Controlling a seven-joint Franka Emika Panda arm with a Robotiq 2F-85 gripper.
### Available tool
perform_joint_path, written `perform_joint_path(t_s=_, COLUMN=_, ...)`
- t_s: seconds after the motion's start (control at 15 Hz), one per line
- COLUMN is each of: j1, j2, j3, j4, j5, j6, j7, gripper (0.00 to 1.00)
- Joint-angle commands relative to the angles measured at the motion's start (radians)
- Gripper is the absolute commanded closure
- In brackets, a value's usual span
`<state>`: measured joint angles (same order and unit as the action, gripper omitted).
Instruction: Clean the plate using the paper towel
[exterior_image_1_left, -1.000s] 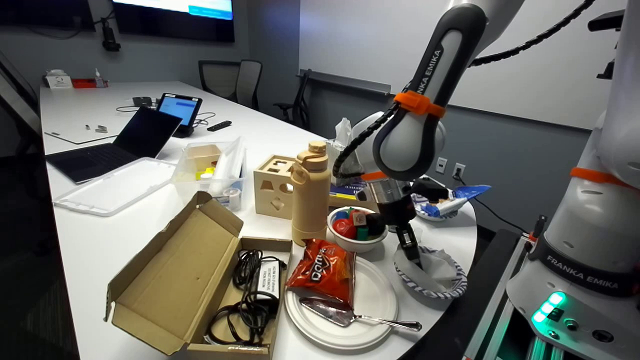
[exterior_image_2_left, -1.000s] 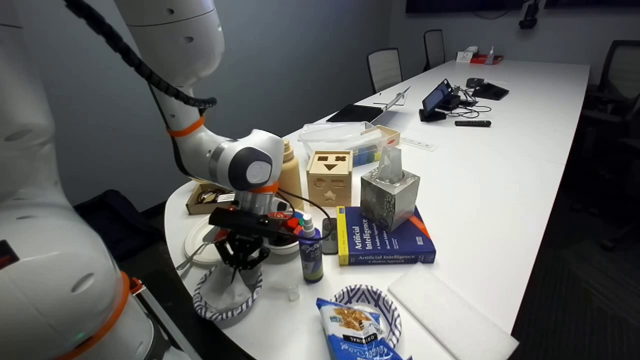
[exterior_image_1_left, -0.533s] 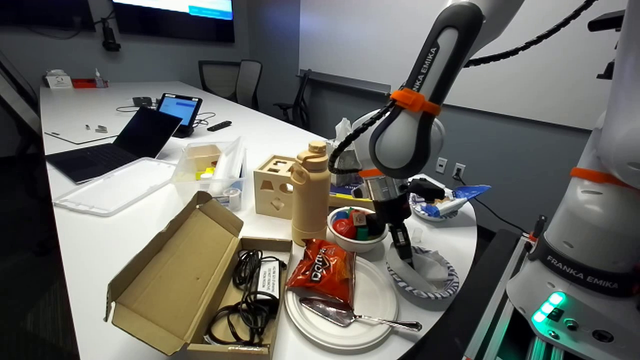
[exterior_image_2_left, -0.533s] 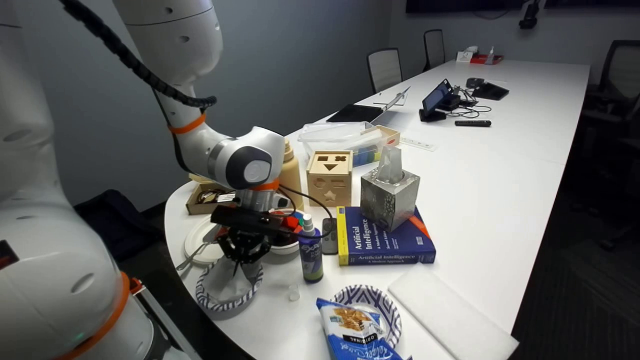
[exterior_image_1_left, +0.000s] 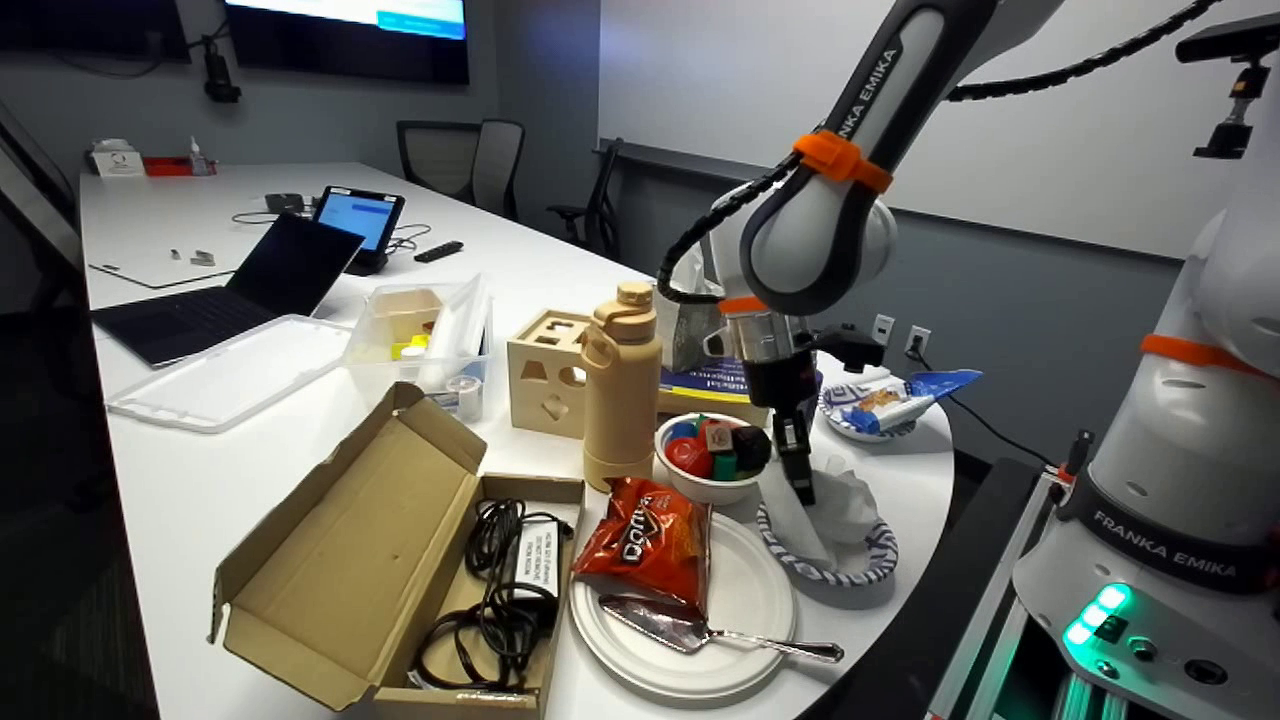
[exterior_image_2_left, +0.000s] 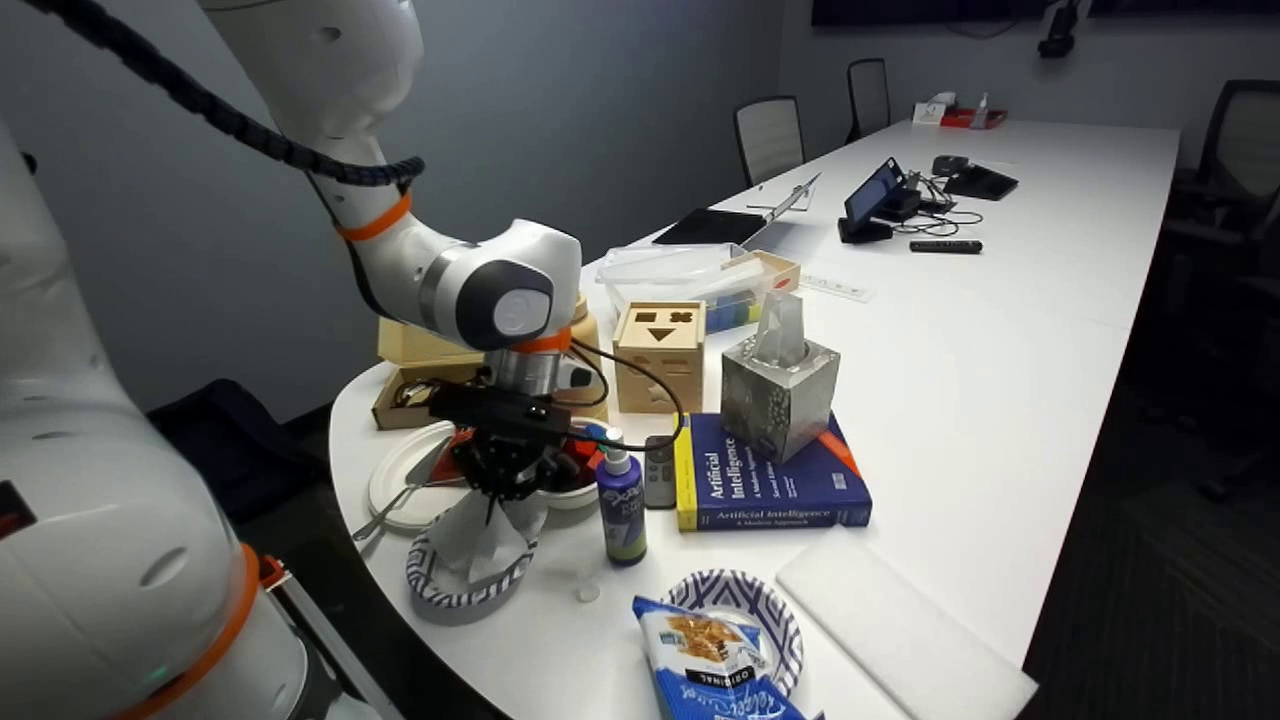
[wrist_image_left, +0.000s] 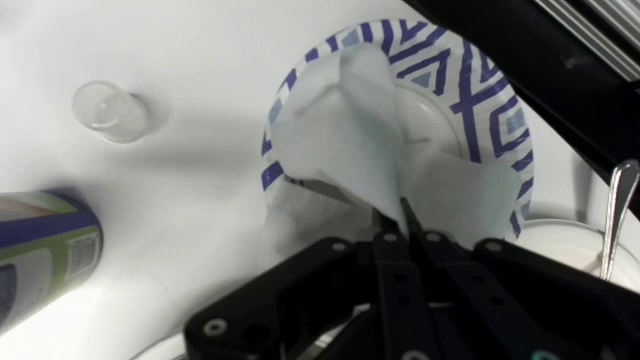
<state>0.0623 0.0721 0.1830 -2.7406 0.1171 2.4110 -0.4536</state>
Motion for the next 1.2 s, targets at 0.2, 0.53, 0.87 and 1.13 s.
perform_joint_path(t_s=0.2, j1=0.007, j2=-0.231, j3=-0.063, j4=-0.022, j5=0.000, j6=-0.244, j7=0.024, gripper=1.00)
perform_joint_path(t_s=0.53, j1=0.008, j2=-0.404, j3=-0.109, j4=-0.024, j5=-0.018, j6=-0.238, j7=0.139, gripper=1.00)
perform_joint_path(t_s=0.87, j1=0.007, j2=-0.468, j3=-0.151, j4=0.054, j5=0.011, j6=-0.156, j7=0.213, gripper=1.00)
perform_joint_path(t_s=1.13, j1=-0.036, j2=-0.401, j3=-0.154, j4=0.135, j5=-0.053, j6=0.031, j7=0.327, gripper=1.00)
